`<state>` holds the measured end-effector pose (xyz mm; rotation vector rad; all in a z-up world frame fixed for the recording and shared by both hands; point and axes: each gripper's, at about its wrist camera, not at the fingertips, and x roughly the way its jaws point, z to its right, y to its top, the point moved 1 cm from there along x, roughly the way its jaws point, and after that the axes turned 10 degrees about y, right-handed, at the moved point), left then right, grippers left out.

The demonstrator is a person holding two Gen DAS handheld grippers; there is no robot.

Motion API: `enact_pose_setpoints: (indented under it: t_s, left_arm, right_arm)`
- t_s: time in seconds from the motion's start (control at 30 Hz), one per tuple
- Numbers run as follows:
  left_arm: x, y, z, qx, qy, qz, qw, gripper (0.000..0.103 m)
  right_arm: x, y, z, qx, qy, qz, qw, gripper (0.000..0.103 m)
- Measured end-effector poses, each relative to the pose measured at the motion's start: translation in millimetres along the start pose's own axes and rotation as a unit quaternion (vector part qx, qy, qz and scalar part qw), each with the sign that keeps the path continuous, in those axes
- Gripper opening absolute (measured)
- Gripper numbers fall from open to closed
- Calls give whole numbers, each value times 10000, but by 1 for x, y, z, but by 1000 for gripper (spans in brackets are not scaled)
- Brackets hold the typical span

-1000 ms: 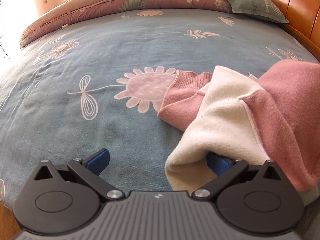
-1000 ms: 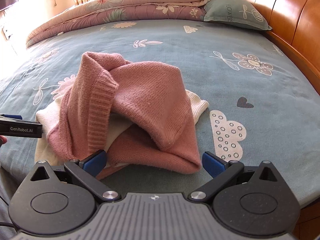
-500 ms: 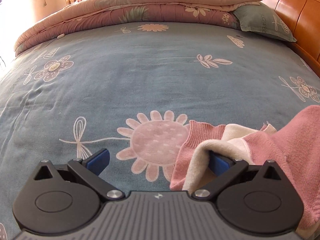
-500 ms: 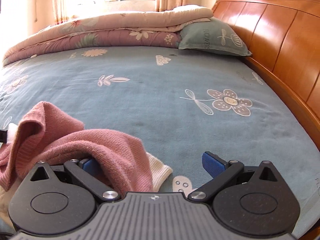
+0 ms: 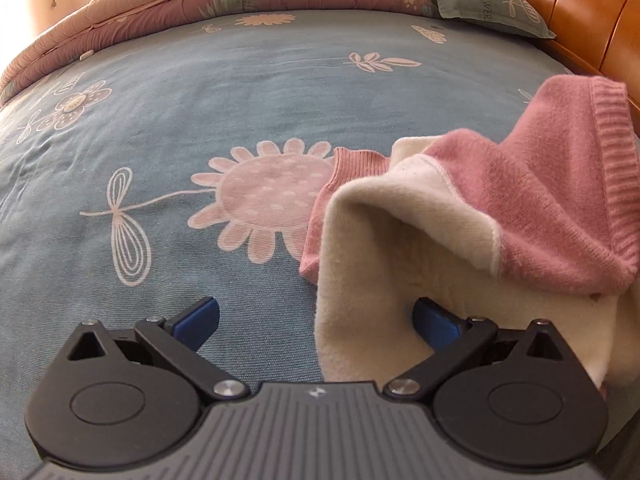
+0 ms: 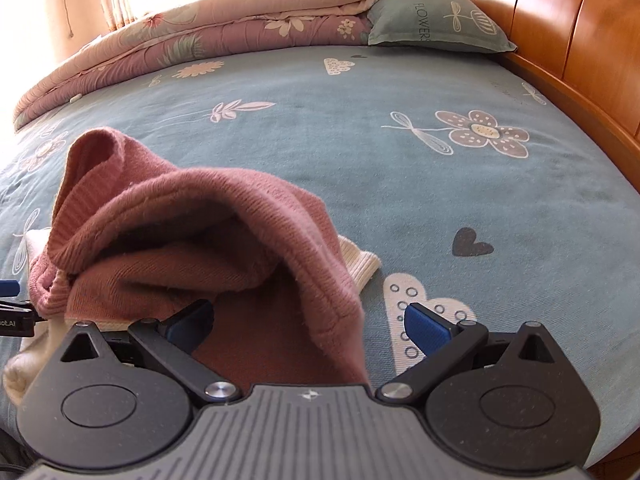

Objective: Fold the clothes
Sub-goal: 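Grasp the sweater with the right tool and lift it, shaking it open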

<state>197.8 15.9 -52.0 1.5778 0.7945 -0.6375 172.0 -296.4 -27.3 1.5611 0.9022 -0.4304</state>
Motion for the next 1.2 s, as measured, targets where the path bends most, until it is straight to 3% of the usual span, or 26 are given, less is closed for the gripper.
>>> enact_pose_setpoints:
  t_s: [0.07,0.17,0.27,0.4,0.53,0.63,0.8,0.87,0.93,0.97,1.1,1.2]
  left_arm:
    - [2,-6,0,1,-107,241,9997,103]
    - [8,-11,-6,-63,-353,468,9983,103]
    - [14,-10,-12,-219,-575,364,9974,103]
    - [16,-3,-14,-183,-621,107,9978,103]
    - [1,6,-14,121,-334,340,9988,102]
    - [-1,12,-14,194,-311,455,9983,102]
    - [4,13,-6,103,-408,349,9985,102]
    - [3,11,-4,172,-377,389,9984,102]
    - [2,10,-6,176,-370,392,9984,102]
    - [2,10,-8,157,-386,384,9984,102]
    - [4,11,-9,129,-378,396,9984,102]
    - [3,14,-11,91,-233,478,9985,102]
  right_arm:
    - [7,-9,-4,-125,-7,-97,9999,103]
    - [10,-21,-3,-322,102,202,9992,103]
    - [13,-28,9,-297,346,361,9983,103]
    - [18,-23,27,246,513,117,9983,103]
    - [-1,-10,19,-263,-96,434,9987,103]
    - [-13,7,16,-633,-297,782,9945,103]
    - [15,20,10,-1027,-697,407,9914,103]
    - [19,19,8,-1235,-1141,365,9851,103]
    - [18,19,5,-1541,-1957,394,9677,103]
    - [16,20,7,-1616,-2070,395,9641,103]
    - [11,26,22,-1171,-1323,339,9837,103]
    - [10,39,34,-1116,-1527,504,9807,103]
